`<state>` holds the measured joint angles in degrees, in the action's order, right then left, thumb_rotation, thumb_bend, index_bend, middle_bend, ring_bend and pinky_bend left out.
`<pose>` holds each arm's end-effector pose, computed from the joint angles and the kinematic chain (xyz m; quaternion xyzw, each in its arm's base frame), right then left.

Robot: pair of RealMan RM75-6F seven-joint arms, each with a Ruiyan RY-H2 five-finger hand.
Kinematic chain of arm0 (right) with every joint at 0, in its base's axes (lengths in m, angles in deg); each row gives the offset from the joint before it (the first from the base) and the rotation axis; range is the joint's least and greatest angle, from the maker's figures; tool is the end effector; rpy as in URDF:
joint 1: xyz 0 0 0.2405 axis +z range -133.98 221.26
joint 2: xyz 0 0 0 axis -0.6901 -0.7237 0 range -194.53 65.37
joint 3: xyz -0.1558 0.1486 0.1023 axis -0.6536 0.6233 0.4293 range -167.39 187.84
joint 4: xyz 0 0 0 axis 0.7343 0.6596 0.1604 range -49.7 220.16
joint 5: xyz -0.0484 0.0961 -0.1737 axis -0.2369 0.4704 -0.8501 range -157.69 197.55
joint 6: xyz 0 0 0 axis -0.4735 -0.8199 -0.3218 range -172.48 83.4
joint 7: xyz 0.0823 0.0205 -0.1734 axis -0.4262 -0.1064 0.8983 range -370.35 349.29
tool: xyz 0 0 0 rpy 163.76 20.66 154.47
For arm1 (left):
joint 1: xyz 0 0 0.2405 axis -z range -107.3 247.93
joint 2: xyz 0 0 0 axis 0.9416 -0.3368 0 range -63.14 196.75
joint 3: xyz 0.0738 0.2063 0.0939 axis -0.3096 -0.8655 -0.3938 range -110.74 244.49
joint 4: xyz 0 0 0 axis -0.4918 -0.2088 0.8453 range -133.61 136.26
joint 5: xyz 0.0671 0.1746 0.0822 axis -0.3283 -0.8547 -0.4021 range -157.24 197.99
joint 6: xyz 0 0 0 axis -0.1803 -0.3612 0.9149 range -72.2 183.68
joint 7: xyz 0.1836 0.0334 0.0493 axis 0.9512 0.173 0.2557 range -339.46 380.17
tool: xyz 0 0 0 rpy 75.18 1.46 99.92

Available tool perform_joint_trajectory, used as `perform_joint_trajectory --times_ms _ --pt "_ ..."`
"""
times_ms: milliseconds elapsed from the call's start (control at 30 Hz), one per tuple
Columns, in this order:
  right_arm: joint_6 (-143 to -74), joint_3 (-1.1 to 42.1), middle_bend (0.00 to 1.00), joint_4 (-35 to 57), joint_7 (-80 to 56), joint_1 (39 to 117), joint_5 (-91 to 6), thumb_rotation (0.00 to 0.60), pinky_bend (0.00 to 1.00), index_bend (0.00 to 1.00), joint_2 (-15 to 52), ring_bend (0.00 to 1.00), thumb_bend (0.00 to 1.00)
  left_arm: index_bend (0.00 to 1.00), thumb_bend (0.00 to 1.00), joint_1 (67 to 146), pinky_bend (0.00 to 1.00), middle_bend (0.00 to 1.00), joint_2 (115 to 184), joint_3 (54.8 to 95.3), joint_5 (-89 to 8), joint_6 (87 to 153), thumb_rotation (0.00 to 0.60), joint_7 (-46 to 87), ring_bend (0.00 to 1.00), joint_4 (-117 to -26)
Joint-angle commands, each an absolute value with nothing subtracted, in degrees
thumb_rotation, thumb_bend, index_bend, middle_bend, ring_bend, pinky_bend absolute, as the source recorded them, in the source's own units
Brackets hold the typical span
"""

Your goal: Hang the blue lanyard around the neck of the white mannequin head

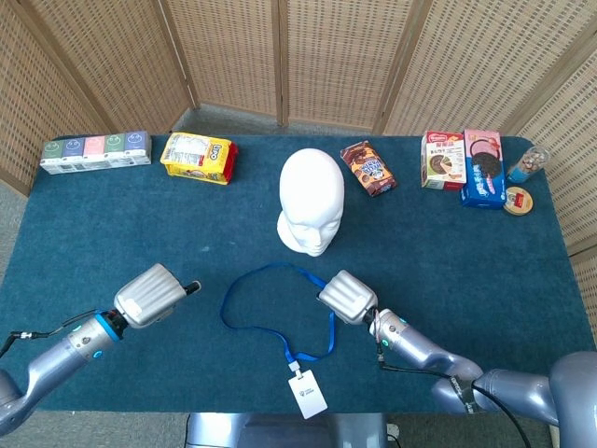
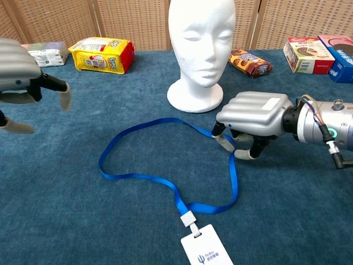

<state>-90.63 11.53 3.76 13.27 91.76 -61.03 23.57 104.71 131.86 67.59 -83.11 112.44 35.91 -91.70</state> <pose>-0.1062 -0.3353 -0.0774 0.8891 -0.1798 0.2794 0.3149 -0.1537 0.3000 0.0409 -0.8793 -0.1154 -0.3000 0.3515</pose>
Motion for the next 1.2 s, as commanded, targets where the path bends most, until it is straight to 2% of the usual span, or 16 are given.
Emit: perform_joint_trajectory --times_ms 33,567,1200 --pt "-90.66 11.56 1.0 3.69 13.36 91.72 -60.93 0.6 1.0 0.61 23.55 1.0 0.44 0.39 0.21 105.87 0.88 0.97 132.82 67.17 -83.2 111.24 0.6 35.01 1.0 -91.3" --pt "-90.26 11.52 1.0 5.09 12.86 91.66 -60.61 0.6 1.0 0.62 24.32 1.0 0.44 0.47 0.28 110.39 0.89 0.99 137.45 64.78 -82.25 106.63 0.6 30.54 1.0 -88.84" --pt "-89.43 11.74 1.0 6.97 12.31 91.79 -59.79 0.6 1.0 0.63 25.37 1.0 0.44 0.47 0.3 114.56 0.89 0.99 143.49 65.69 -76.55 99.9 0.6 36.15 1.0 -85.17"
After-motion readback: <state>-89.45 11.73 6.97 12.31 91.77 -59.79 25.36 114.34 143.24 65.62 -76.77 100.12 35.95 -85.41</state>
